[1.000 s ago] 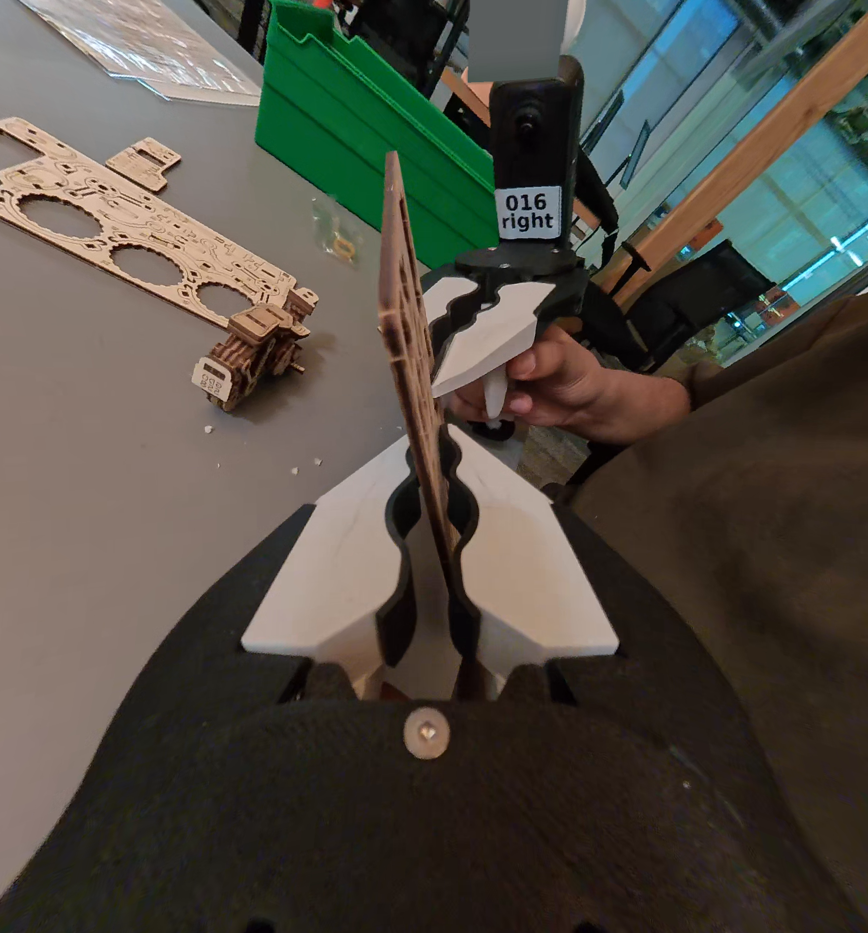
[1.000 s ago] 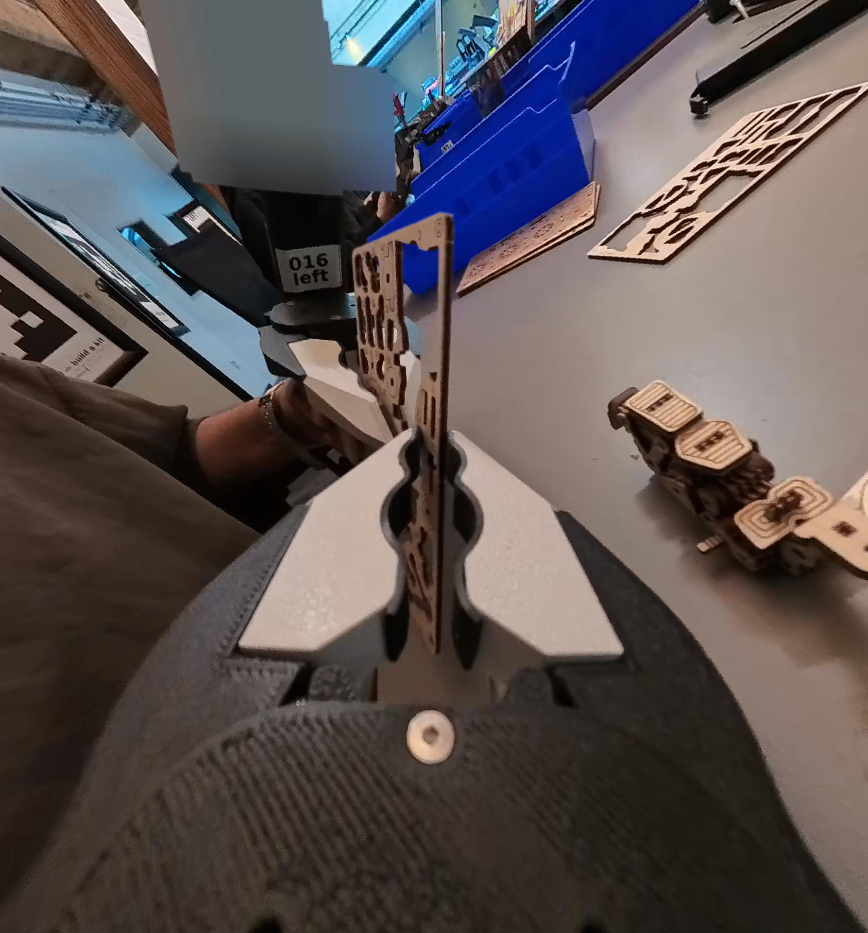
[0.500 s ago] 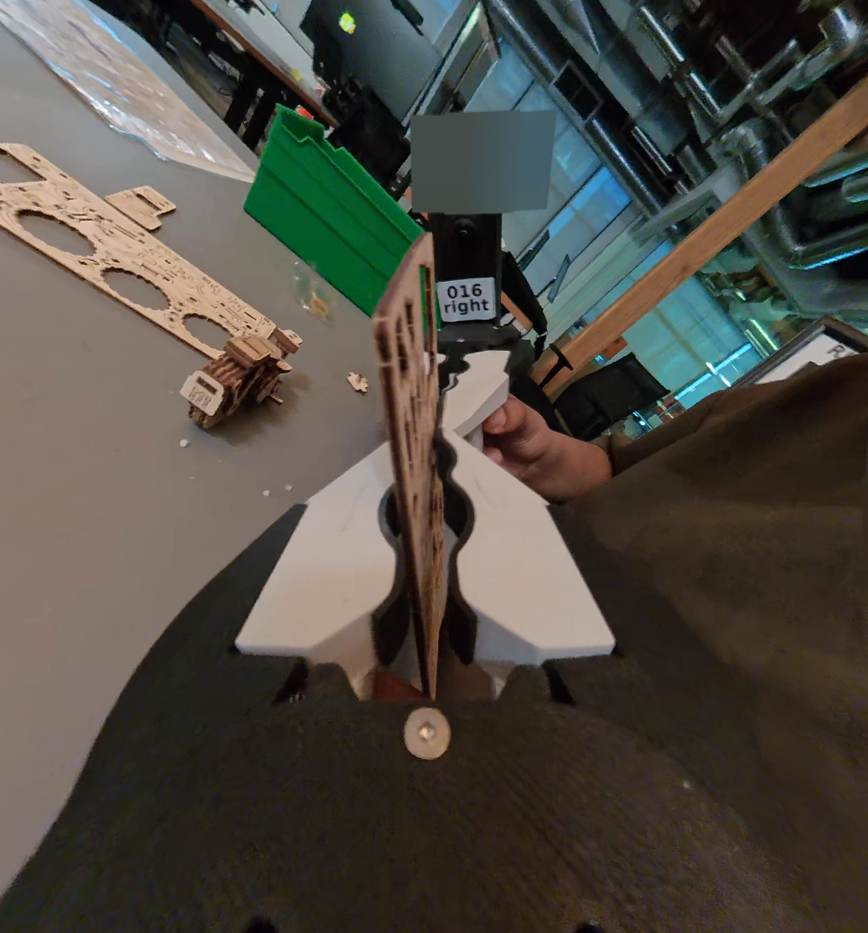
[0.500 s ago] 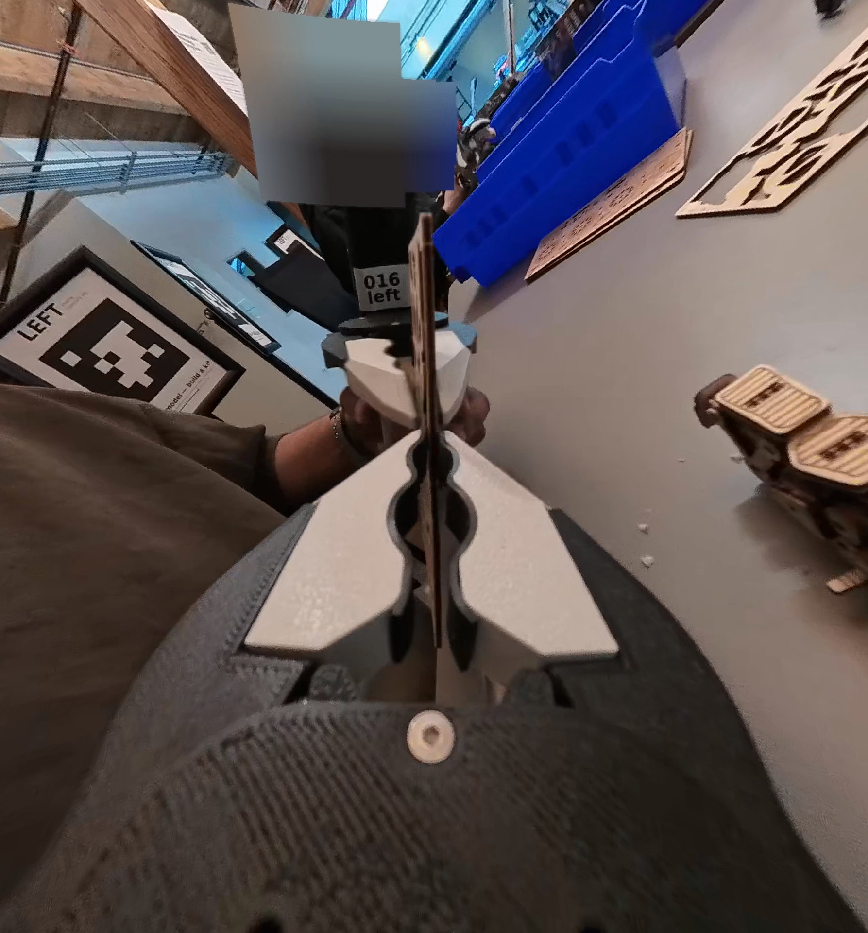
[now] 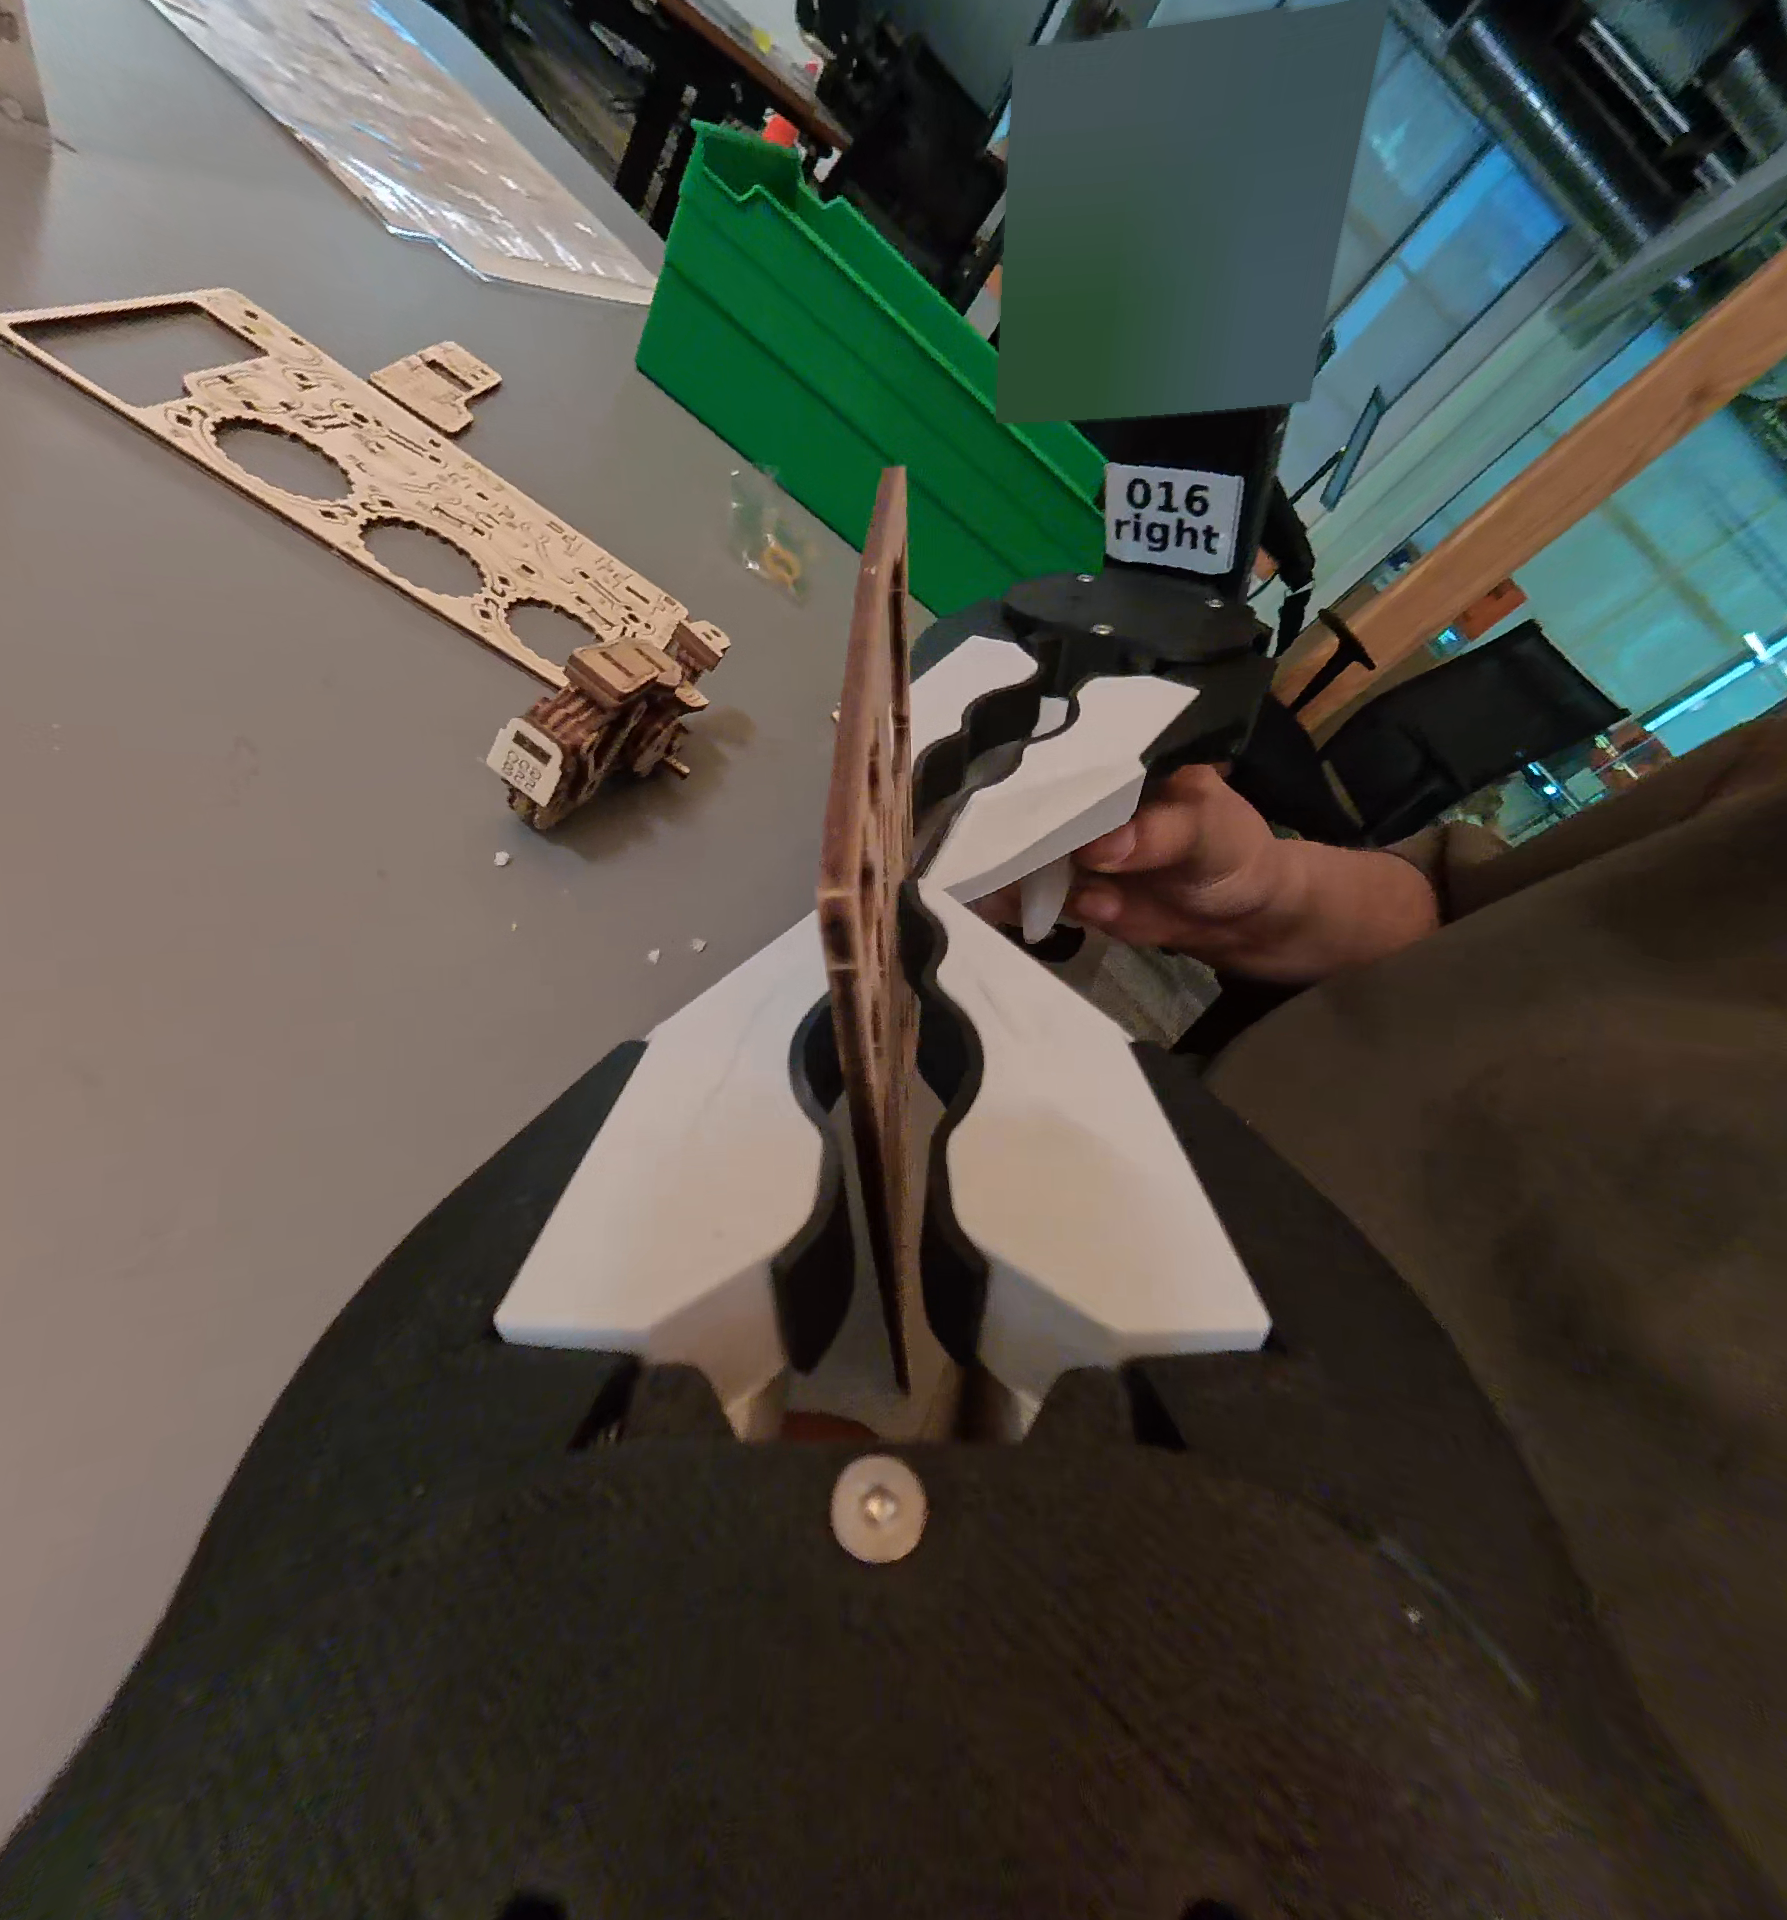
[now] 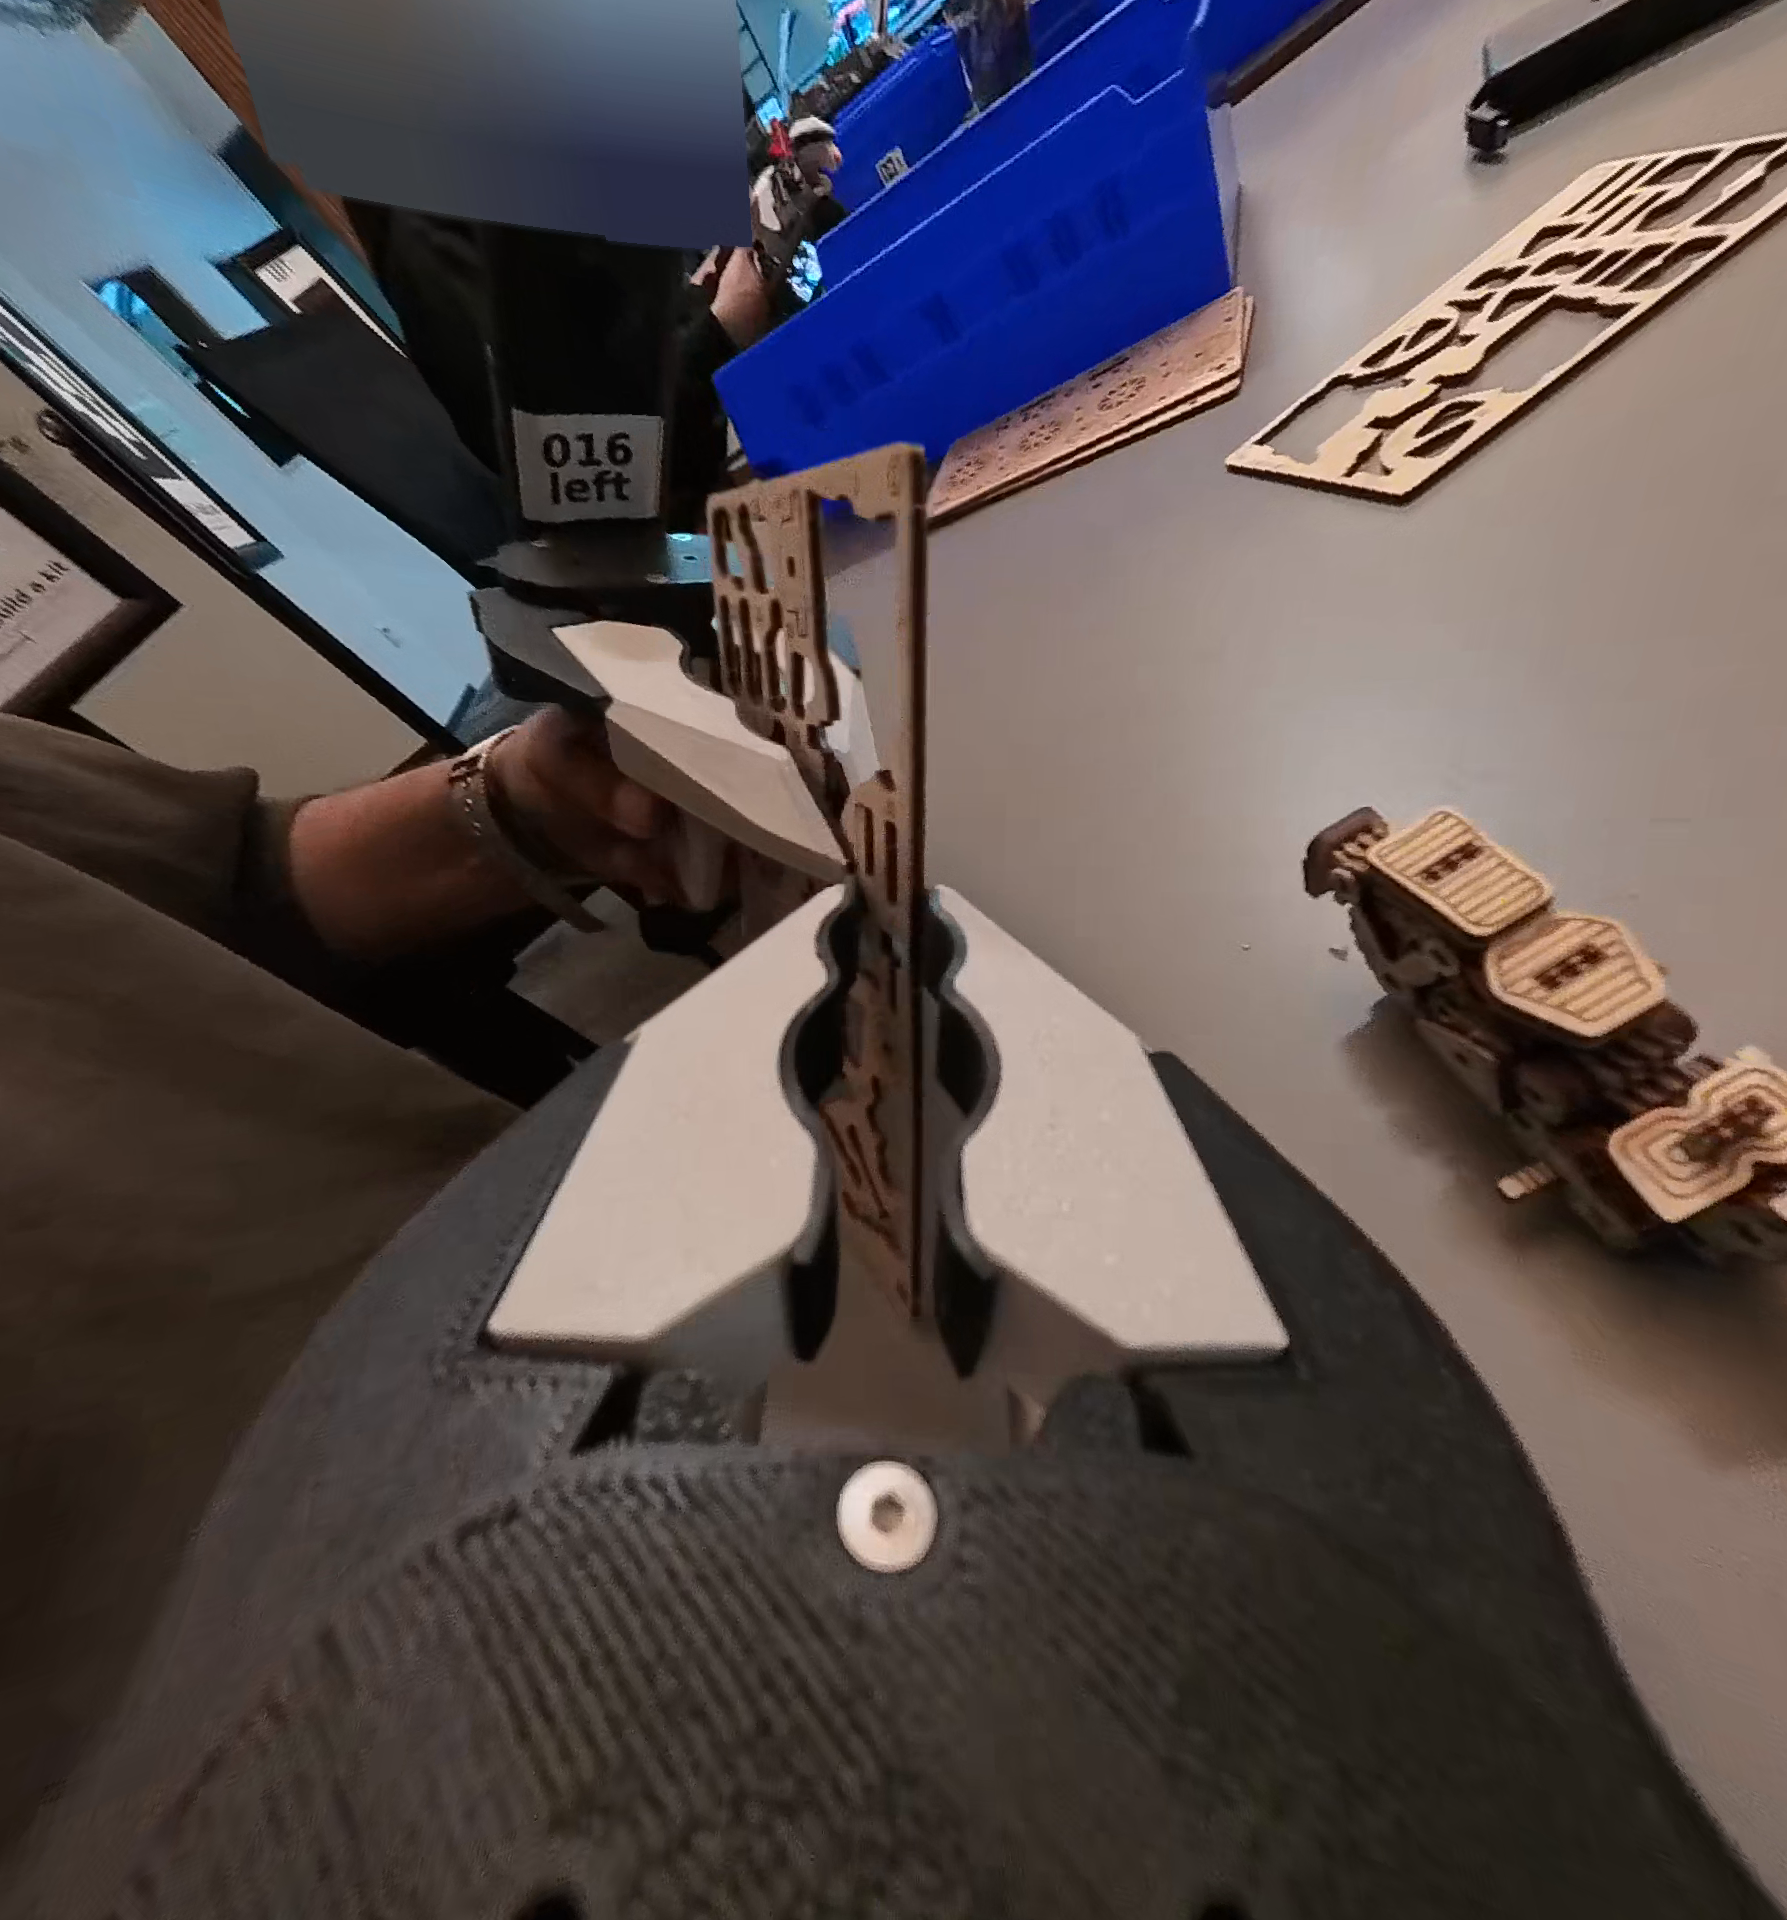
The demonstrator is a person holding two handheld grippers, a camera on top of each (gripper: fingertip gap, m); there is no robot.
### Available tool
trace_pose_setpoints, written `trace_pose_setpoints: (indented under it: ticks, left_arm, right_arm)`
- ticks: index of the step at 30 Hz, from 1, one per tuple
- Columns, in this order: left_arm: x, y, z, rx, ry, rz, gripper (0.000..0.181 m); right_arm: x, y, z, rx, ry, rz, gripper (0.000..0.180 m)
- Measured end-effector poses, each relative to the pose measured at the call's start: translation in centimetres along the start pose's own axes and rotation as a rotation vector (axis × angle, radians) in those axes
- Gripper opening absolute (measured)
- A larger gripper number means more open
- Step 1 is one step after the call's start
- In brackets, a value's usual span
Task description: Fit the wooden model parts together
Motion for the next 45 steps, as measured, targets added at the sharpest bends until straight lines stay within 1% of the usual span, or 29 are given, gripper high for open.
trace_pose_setpoints:
  ticks: [9,12,16,24,30,33,37,42,45]
  left_arm:
    - [1.2,0.0,0.6,-0.007,-0.063,0.025,0.0]
    - [1.4,0.0,0.8,-0.005,-0.087,0.006,0.001]
    - [1.5,-0.1,0.9,-0.014,-0.091,0.007,0.0]
    - [1.2,-0.3,0.8,-0.02,-0.074,0.018,0.0]
    - [1.2,-0.3,0.9,-0.025,-0.038,0.049,0.0]
    - [1.3,-0.2,0.8,-0.018,-0.031,0.053,0.0]
    - [1.4,0.0,0.6,-0.008,-0.065,0.042,0.0]
    - [1.5,0.0,0.7,0.005,-0.115,0.007,0.0]
    - [1.6,0.0,0.7,0.002,-0.129,0.011,0.0]
  right_arm:
    - [-0.8,0.1,-1.2,0.004,0.061,-0.047,0.01]
    - [-0.9,0.1,-1.5,0.001,0.069,-0.062,0.01]
    - [-1.0,0.1,-1.7,-0.006,0.075,-0.065,0.01]
    - [-1.0,-0.1,-1.4,-0.025,0.036,-0.092,0.012]
    - [-1.1,-0.2,-1.3,-0.039,-0.052,-0.169,0.008]
    - [-1.2,-0.1,-1.2,-0.021,-0.068,-0.174,0.008]
    - [-1.4,0.0,-1.3,0.018,-0.028,-0.112,0.008]
    - [-1.2,0.0,-1.5,0.034,0.06,-0.037,0.01]
    - [-1.2,0.0,-1.6,0.036,0.092,-0.023,0.01]
Point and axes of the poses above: each gripper's, where its closed fingertips meet, z back along the fingers, y out of its underside, x = y × z across the jaws, the point moved 5 cm from there along z, back along the fingers, and after that the axes turned 6 degrees about -x, right-handed, at the moved point
